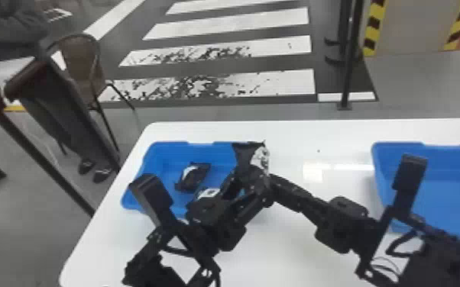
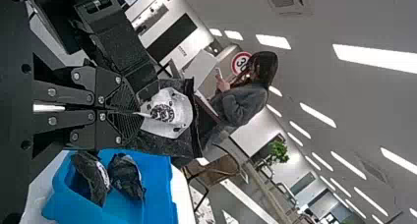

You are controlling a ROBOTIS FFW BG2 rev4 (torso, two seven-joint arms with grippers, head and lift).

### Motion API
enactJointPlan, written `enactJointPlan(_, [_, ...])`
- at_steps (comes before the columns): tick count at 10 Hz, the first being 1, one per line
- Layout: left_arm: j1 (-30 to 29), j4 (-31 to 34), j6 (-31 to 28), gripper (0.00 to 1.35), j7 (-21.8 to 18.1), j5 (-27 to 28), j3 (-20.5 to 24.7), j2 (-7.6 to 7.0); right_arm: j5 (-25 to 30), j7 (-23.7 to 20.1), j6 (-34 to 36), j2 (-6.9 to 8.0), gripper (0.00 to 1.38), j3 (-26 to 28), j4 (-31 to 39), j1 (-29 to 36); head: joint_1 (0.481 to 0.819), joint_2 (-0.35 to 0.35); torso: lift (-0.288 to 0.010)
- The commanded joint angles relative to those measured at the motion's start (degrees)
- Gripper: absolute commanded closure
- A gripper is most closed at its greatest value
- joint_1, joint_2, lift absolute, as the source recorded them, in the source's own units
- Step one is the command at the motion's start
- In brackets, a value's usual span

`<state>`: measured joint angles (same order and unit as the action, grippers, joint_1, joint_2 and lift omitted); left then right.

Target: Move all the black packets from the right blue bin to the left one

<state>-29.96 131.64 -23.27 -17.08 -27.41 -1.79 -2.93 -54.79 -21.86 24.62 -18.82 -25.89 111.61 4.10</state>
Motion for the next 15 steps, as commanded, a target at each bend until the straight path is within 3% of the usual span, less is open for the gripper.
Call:
enactJointPlan(1, [-0.3,0.2,-0.4,1.22,0.1,-1.5,-0.7,-0.15,-0.3,0.0,0.0,0.01,1.11,-0.3,-0.3,-0.3,0.695,0.239,-0.140])
enactJointPlan(3, [-1.8,1.5,2.3,1.22,1.5,-3.7,-0.6,-0.06,-0.7,0.0,0.0,0.01,1.11,-0.3,-0.6,-0.3,0.695,0.230,-0.140])
enactJointPlan(4, [-2.4,1.6,3.4,1.22,2.0,-5.0,-0.3,0.12,-1.9,0.0,0.0,0.01,1.03,-0.3,-0.9,-0.2,0.695,0.235,-0.140])
enactJointPlan(5, [-2.7,1.9,3.7,1.22,2.1,-4.9,0.8,0.47,-2.3,-0.1,-0.4,0.01,0.71,-0.3,-1.0,0.0,0.695,0.241,-0.140])
enactJointPlan(6, [-2.5,1.9,4.8,1.22,2.1,-3.7,1.6,0.56,-2.8,-0.3,-2.0,0.10,0.28,-0.3,-1.0,0.3,0.695,0.246,-0.140])
enactJointPlan(7, [-2.5,1.9,5.7,1.22,2.1,-2.4,3.0,0.91,-3.0,-0.3,-3.0,0.19,0.03,0.0,-1.0,0.7,0.695,0.257,-0.140])
enactJointPlan(10, [-0.6,0.8,9.2,1.22,4.7,6.4,8.1,2.05,-3.3,-0.3,-3.5,0.54,0.08,2.1,-0.9,2.2,0.695,0.309,-0.140])
enactJointPlan(13, [8.7,-12.2,14.3,1.22,7.1,23.0,11.0,1.61,-3.1,-0.3,-3.5,0.89,0.08,4.9,-0.4,3.5,0.695,0.350,-0.140])
enactJointPlan(14, [10.8,-16.5,16.7,1.19,8.0,25.6,11.2,1.26,-2.9,-0.3,-3.5,0.89,0.08,5.3,0.0,3.6,0.695,0.350,-0.140])
enactJointPlan(15, [11.3,-18.8,15.7,0.72,8.2,23.8,11.3,1.08,-2.3,-0.2,-3.4,1.07,0.08,6.4,0.0,3.8,0.695,0.350,-0.140])
